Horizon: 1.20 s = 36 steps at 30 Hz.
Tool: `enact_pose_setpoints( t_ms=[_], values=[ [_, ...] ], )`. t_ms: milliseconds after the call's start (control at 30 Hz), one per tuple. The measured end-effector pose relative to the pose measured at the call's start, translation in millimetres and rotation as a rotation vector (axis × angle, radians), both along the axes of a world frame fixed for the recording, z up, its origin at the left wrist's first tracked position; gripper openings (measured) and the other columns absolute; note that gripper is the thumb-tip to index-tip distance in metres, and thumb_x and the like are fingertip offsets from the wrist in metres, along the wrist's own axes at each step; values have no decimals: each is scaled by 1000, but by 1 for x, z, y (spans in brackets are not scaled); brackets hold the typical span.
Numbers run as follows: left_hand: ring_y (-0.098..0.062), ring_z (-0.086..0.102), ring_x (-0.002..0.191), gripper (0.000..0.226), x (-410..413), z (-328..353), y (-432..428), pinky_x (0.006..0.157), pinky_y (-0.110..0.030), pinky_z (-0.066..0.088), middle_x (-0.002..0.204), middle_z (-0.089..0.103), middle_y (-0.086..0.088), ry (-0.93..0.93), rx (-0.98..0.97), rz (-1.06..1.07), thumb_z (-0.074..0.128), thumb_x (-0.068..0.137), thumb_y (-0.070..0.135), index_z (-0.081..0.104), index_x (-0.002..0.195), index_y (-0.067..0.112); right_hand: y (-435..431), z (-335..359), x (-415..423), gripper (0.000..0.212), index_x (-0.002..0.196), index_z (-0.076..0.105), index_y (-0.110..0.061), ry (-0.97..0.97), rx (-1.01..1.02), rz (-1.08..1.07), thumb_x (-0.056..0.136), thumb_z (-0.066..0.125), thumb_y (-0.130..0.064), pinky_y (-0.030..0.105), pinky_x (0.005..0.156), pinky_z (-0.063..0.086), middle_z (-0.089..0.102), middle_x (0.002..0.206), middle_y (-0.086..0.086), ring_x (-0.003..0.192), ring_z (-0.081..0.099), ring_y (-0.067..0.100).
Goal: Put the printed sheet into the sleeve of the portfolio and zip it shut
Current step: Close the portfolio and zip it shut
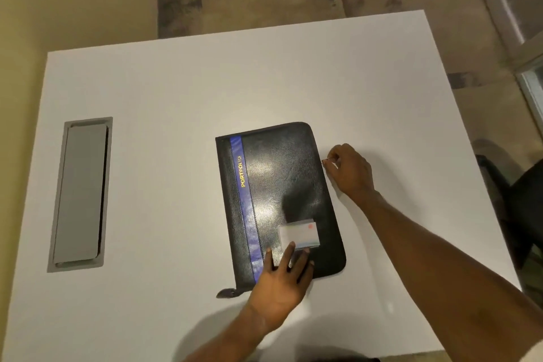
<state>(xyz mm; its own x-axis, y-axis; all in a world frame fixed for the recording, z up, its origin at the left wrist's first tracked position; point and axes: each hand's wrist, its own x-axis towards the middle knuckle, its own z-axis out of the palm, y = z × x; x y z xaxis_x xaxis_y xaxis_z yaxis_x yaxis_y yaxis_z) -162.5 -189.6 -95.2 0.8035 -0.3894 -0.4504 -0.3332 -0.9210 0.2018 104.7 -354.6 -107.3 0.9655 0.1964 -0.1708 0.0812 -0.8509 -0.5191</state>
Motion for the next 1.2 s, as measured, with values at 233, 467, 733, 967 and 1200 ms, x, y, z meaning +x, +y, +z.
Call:
enact_pose_setpoints(
  t_ms=[233,467,733,967,1200],
  values=[
    [-34,58,132,54,25,7,20,101,-58,51,156,51,-5,-116,-204,57,63,93,36,56,144,20,13,-3,46,13,91,62,-21,7,14,110,91,73,-28,38,76,53,62,90,-4,75,58,16],
    [-33,54,132,56,214,27,87,101,-44,52,158,46,-9,-273,-303,660,58,97,15,49,151,8,8,-10,43,14,90,64,-16,55,49,123,94,71,-27,46,75,55,63,89,2,76,61,23],
    [-34,64,109,25,313,13,96,83,-38,51,117,61,-11,-16,-350,752,53,96,17,71,110,7,8,-15,36,13,91,61,-19,-2,158,72,97,71,-24,45,72,55,60,87,-2,76,59,21],
    [-27,61,108,36,307,8,89,89,-36,50,125,57,-8,-7,-396,826,56,92,24,68,126,18,12,-19,41,11,95,61,-18,-30,202,32,98,69,-25,46,73,56,62,91,-3,77,60,20],
    [-23,60,111,39,298,10,81,88,-27,40,127,57,-5,-57,-469,809,59,95,26,67,132,17,27,-15,88,4,98,63,-16,-38,176,99,97,67,-14,49,75,56,62,95,1,80,61,22]
  ],
)
